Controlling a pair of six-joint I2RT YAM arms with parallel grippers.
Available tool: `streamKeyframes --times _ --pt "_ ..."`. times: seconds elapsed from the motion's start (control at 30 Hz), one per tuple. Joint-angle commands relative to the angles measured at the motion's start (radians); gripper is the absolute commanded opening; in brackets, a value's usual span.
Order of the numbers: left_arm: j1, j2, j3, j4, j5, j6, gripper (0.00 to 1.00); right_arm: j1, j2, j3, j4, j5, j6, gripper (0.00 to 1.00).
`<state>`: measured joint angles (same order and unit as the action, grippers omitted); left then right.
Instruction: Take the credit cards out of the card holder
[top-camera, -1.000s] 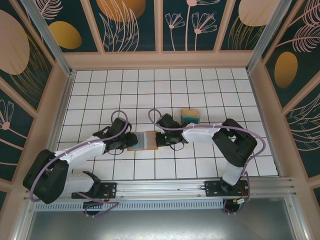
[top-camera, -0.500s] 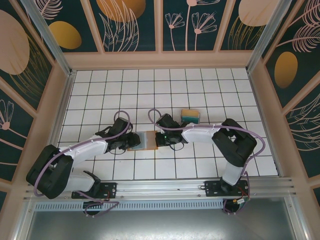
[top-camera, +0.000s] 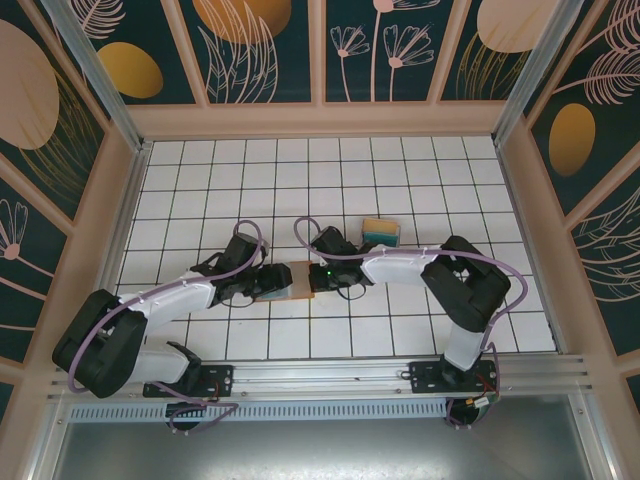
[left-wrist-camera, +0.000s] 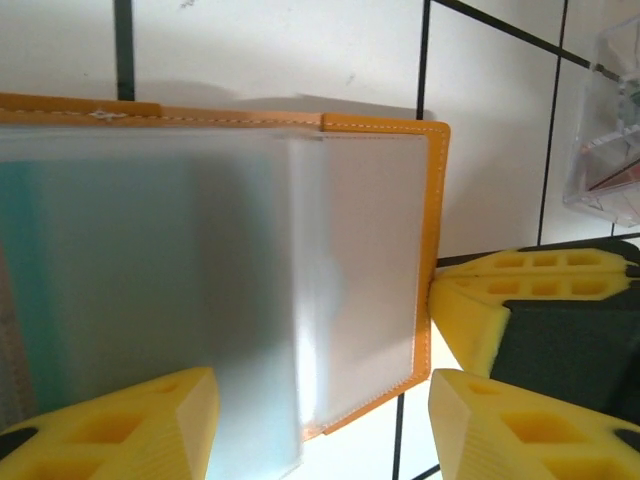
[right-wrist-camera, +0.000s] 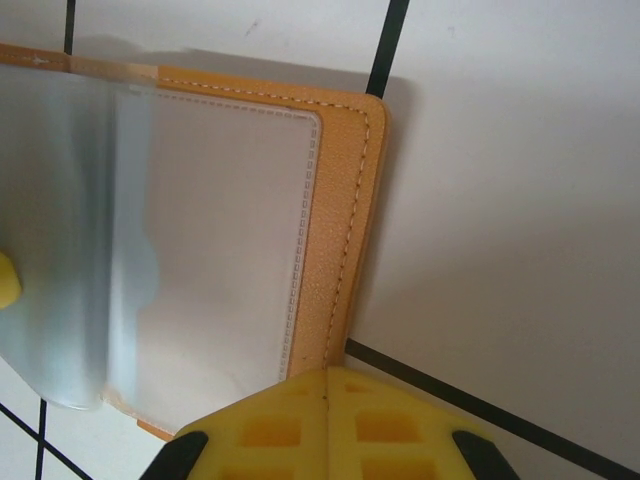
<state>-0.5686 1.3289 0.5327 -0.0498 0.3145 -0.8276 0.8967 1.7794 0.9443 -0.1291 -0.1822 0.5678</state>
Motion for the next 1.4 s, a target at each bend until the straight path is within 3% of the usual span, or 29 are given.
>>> streamKeyframes --times 0.0,0.33,0.77,1.37 --pt "0.004 0.011 0.001 0.0 0.003 0.013 0.58 0.01 0.029 0.011 -0.027 0.007 0.006 0.0" --pt "0.004 -0.094 0.021 -0.189 -0.315 -0.02 0.58 0.01 0.033 0.012 -0.031 0.005 0.006 0.0" --pt "0.005 -0.018 0.021 -0.148 -0.22 -0.004 0.55 0.01 0.041 0.018 -0.031 -0.003 0.005 0.0" --pt "0.005 -0.045 0.023 -0.108 -0.194 0.015 0.55 0.011 0.048 0.017 -0.025 -0.013 0.009 0.0"
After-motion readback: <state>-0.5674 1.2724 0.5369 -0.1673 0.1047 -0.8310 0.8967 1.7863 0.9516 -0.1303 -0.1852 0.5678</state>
